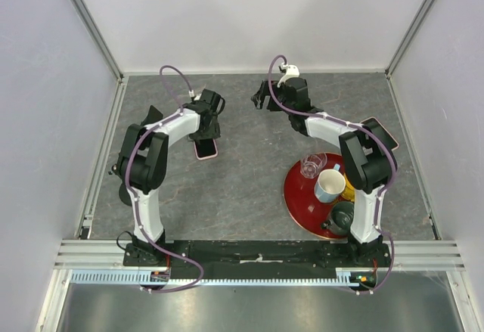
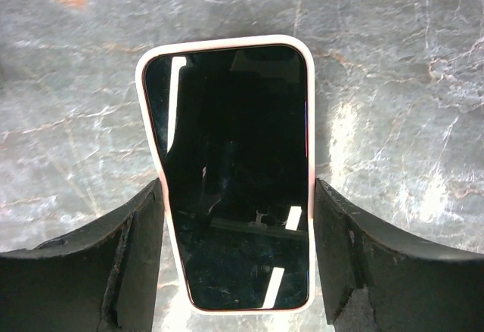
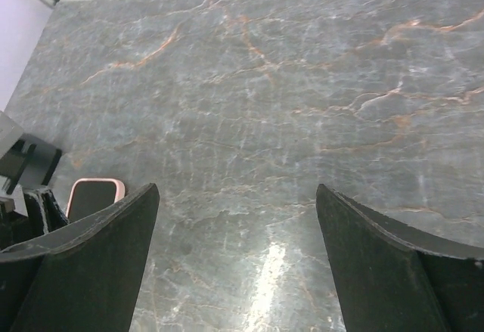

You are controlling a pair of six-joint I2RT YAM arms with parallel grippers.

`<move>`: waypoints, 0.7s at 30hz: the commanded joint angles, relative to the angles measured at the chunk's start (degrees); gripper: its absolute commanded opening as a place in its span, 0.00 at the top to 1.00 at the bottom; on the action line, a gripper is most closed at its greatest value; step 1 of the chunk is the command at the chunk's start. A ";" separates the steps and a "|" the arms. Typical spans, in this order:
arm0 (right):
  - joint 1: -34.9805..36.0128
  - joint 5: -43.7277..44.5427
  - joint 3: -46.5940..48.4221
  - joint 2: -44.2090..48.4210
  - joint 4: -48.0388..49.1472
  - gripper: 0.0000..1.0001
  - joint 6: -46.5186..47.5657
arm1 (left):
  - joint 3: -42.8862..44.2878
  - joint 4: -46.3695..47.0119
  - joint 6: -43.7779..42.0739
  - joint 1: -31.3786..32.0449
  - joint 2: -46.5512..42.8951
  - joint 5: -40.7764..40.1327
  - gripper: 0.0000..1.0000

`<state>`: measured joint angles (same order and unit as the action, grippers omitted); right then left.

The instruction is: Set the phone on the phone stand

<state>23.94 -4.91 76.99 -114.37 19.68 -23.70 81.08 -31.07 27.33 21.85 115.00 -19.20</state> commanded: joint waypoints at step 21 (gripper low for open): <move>8.49 -19.44 -2.19 -3.50 23.64 0.10 -1.87 | -1.62 10.85 11.60 -0.31 -23.50 -9.45 0.98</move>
<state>32.40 -22.70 75.81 -117.54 36.69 -23.46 78.85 -27.20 34.63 21.56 96.68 -25.47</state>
